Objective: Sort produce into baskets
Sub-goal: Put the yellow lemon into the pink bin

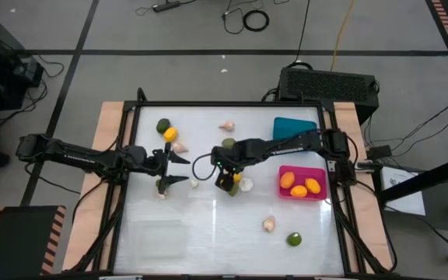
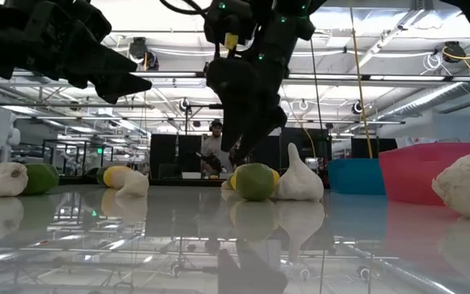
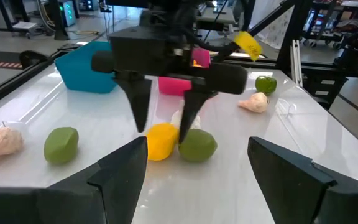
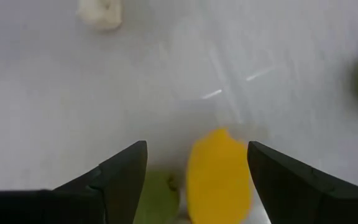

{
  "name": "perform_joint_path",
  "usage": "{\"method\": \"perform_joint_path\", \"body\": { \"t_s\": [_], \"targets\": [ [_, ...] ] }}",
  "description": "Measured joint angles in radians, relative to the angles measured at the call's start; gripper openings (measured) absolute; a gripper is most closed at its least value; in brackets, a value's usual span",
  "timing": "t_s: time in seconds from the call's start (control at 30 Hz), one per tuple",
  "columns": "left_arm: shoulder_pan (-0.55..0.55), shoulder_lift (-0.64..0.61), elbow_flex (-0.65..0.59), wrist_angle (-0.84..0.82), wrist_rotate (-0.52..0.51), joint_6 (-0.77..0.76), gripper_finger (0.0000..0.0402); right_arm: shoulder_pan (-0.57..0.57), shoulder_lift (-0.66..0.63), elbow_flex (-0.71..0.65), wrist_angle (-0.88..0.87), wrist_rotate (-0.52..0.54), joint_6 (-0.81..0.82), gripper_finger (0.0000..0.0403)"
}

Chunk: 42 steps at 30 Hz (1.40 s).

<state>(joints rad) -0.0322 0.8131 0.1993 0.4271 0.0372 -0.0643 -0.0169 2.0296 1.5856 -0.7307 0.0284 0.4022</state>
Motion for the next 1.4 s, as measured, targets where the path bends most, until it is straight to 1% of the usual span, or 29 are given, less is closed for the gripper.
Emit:
{"method": "perform_joint_path", "body": {
  "t_s": [0.07, 0.2, 0.4, 0.6, 0.77, 0.97, 1.07, 1.3, 1.4],
  "targets": [
    [0.000, 0.000, 0.000, 0.000, 0.000, 0.000, 0.0286, 0.007, 0.000, -0.001, -0.014, 0.014, -0.003, 0.0270],
    [0.000, 0.000, 0.000, 0.000, 0.000, -0.004, 0.0286, 0.010, 0.020, -0.011, -0.051, 0.082, -0.003, 0.0270],
    [0.000, 0.000, 0.000, -0.005, 0.000, -0.007, 0.0286, 0.010, 0.034, -0.008, -0.033, 0.076, 0.014, 0.0270],
    [0.000, 0.000, 0.000, -0.010, -0.001, -0.007, 0.0286, 0.005, 0.075, -0.008, -0.055, 0.073, 0.107, 0.0270],
    [0.000, 0.000, 0.000, -0.012, -0.003, -0.005, 0.0286, 0.005, 0.124, -0.009, -0.055, 0.072, 0.151, 0.0270],
    [0.000, 0.000, 0.000, -0.016, -0.009, -0.005, 0.0286, 0.005, 0.131, -0.007, -0.058, 0.069, 0.187, 0.0269],
    [0.000, 0.000, 0.000, -0.017, -0.010, -0.004, 0.0286, 0.005, 0.132, -0.002, -0.066, 0.067, 0.189, 0.0258],
    [0.000, 0.000, 0.000, -0.018, -0.011, 0.000, 0.0286, 0.003, 0.136, 0.026, -0.094, 0.046, 0.197, 0.0197],
    [0.000, 0.000, 0.000, -0.018, -0.011, -0.001, 0.0286, 0.001, 0.137, 0.056, -0.126, 0.043, 0.188, 0.0180]
  ]
}}
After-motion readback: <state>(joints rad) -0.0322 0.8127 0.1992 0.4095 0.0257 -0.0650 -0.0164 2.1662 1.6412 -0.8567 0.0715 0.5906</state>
